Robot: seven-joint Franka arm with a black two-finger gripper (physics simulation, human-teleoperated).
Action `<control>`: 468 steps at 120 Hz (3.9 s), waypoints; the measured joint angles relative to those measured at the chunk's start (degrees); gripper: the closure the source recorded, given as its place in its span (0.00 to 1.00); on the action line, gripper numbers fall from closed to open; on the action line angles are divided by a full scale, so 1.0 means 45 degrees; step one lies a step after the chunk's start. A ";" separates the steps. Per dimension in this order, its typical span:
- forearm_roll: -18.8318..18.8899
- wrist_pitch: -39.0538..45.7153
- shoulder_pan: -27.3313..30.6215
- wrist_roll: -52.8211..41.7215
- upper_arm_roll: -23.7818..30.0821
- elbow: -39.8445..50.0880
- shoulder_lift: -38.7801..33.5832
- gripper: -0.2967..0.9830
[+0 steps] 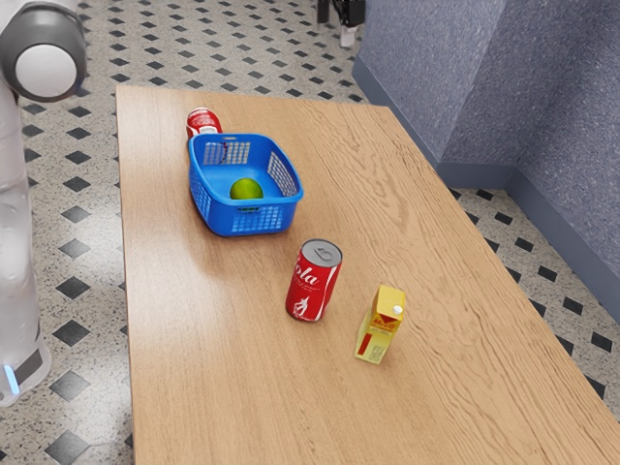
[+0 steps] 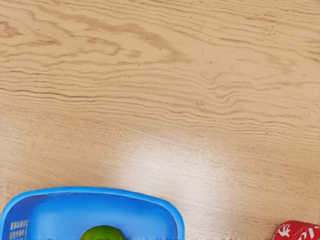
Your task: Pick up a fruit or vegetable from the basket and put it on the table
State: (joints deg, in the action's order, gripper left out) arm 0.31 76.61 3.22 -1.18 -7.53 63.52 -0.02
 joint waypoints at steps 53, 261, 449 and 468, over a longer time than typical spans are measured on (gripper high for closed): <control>-0.0819 0.0230 0.0621 -0.0038 -0.1548 0.0151 0.2092 0.23; 0.0732 0.8603 0.0810 -0.2319 -0.1325 1.4152 -0.2560 0.23; 0.0874 1.0031 0.0812 -0.2483 -0.1490 1.4952 -0.2093 0.57; 0.1049 0.9917 0.0809 -0.2309 -0.1484 1.4891 -0.2437 0.64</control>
State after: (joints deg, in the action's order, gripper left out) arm 5.03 121.24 6.86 -11.58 -14.21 130.52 -10.99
